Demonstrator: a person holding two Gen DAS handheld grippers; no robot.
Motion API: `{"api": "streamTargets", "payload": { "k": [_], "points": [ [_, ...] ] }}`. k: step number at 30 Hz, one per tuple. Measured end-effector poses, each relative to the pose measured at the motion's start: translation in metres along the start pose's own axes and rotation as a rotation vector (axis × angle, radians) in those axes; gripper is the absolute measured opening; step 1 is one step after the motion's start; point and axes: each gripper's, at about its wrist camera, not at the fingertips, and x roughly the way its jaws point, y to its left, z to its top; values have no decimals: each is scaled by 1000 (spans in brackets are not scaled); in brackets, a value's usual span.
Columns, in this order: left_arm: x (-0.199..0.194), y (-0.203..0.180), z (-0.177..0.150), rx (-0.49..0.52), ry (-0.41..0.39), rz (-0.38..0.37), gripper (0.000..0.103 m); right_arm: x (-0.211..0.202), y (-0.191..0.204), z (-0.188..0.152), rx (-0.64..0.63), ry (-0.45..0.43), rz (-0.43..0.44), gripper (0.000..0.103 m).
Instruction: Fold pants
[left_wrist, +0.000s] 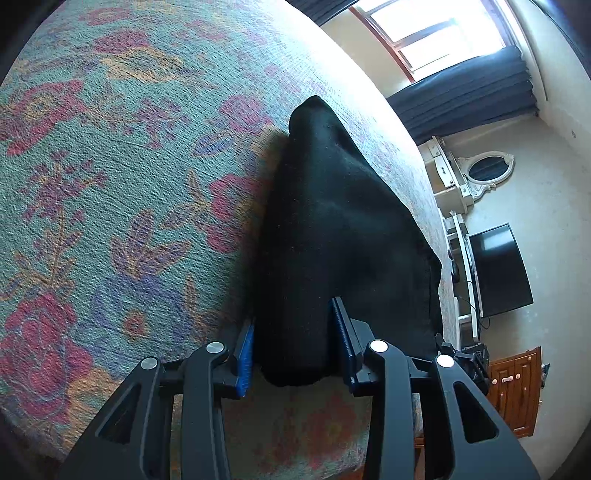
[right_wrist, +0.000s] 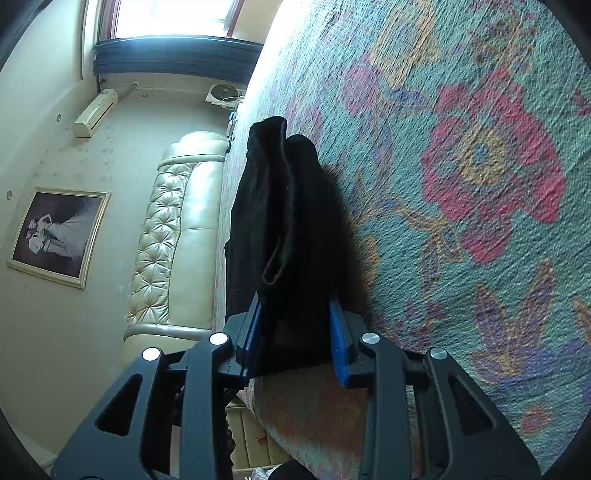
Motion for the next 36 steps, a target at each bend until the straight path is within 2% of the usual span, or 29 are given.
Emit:
{"api": "streamTargets", "payload": {
  "k": [26, 36],
  "points": [
    [-8, 2, 2, 0, 14, 24, 37, -12, 2, -32, -3, 12, -18, 31],
    [-8, 0, 2, 1, 15, 29, 37, -15, -2, -34, 0, 12, -18, 31]
  ]
}}
